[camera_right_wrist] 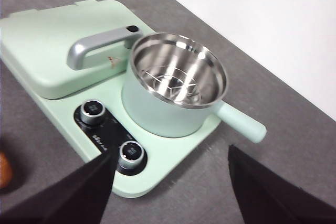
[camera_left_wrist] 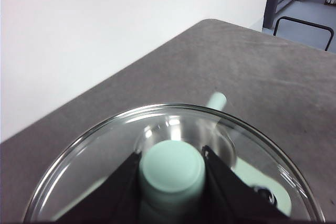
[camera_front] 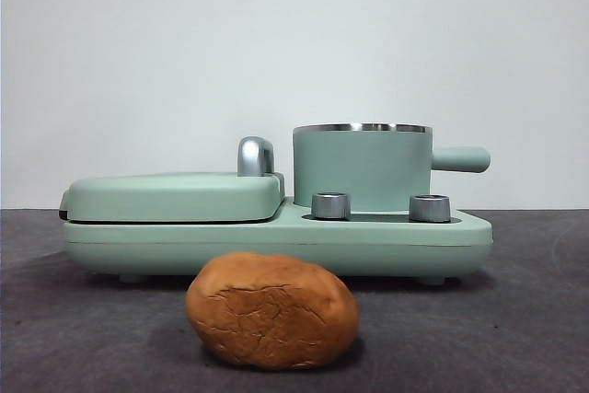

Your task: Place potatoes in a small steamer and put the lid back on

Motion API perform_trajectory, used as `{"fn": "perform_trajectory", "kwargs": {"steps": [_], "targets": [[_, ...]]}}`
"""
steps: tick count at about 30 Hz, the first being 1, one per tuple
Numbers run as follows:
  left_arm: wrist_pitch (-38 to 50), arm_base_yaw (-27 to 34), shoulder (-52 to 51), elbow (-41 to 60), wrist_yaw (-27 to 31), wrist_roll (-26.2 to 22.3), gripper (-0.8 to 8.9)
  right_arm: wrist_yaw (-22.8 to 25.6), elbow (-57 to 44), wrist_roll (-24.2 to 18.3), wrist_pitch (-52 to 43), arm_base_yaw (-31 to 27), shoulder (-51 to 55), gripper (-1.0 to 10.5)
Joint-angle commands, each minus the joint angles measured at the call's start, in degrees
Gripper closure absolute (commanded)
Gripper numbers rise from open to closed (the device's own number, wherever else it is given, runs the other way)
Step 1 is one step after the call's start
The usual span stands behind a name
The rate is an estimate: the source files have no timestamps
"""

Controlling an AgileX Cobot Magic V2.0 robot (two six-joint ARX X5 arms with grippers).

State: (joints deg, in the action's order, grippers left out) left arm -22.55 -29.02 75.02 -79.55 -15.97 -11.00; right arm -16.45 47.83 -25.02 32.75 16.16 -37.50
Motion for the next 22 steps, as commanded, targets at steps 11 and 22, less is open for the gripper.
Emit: {"fn": "perform_trajectory", "kwargs": {"steps": [11, 22], "targets": [[0.2, 2.1, -26.7, 25.0, 5.9, 7.6, 7.99, -0.4, 0.9, 1.4, 0.5, 13.6, -7.3, 6.1], [-9.0, 4.6, -38.1, 26.8, 9.0, 8.2, 7.99, 1.0, 0.9, 1.9, -1.4, 31.7, -26.6, 5.8]]}}
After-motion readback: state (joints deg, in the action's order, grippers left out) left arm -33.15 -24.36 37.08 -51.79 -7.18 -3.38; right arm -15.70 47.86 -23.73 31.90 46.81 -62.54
